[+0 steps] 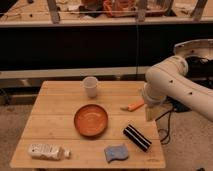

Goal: Place the bottle in the ceramic bowl

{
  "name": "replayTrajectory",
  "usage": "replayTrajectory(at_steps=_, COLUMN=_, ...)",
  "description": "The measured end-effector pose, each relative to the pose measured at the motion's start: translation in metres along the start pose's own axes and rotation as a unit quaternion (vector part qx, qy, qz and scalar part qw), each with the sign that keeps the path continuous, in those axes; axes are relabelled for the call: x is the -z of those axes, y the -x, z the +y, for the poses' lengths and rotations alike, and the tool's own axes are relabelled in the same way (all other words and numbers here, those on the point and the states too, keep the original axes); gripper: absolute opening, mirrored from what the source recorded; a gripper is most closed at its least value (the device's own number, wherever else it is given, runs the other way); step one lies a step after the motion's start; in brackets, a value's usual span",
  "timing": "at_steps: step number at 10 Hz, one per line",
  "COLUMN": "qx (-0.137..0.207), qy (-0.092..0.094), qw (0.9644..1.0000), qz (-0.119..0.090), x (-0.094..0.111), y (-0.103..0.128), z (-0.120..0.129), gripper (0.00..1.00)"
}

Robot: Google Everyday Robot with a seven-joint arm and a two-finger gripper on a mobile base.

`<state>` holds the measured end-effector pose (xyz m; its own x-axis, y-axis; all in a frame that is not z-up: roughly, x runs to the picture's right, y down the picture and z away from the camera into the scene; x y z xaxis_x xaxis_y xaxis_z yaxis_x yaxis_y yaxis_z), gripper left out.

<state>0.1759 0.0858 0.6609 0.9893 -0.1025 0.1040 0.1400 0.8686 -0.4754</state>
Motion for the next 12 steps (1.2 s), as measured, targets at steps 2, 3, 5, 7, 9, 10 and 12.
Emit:
replayTrajectory(at_steps=2, qx=0.022, qy=-0.004, qw=0.9997, qz=-0.009, x=0.001, y=0.026, z=-0.003, gripper=0.8)
replayTrajectory(at_steps=3, qx=0.034, qy=-0.007, qw=0.9993, qz=-0.016, x=0.003, y=0.039, z=-0.004, gripper=0.8)
replayTrajectory(at_steps=5, qx=0.046, qy=-0.009, qw=0.9987, qz=-0.022, x=0.004, y=0.045, z=-0.003, gripper=0.8)
replayTrajectory(at_steps=7, qx=0.059, qy=-0.009, qw=0.9977, qz=-0.032, x=0.004, y=0.055, z=-0.001, gripper=0.8)
replayTrajectory(at_steps=9, qx=0.065, qy=-0.01, qw=0.9971, qz=-0.038, x=0.004, y=0.059, z=0.0, gripper=0.8)
replayTrajectory(at_steps=10, qx=0.075, qy=-0.009, qw=0.9961, qz=-0.046, x=0.004, y=0.07, z=0.001, gripper=0.8)
replayTrajectory(at_steps=12, qx=0.093, qy=-0.009, qw=0.9939, qz=-0.059, x=0.003, y=0.098, z=0.0, gripper=0.8)
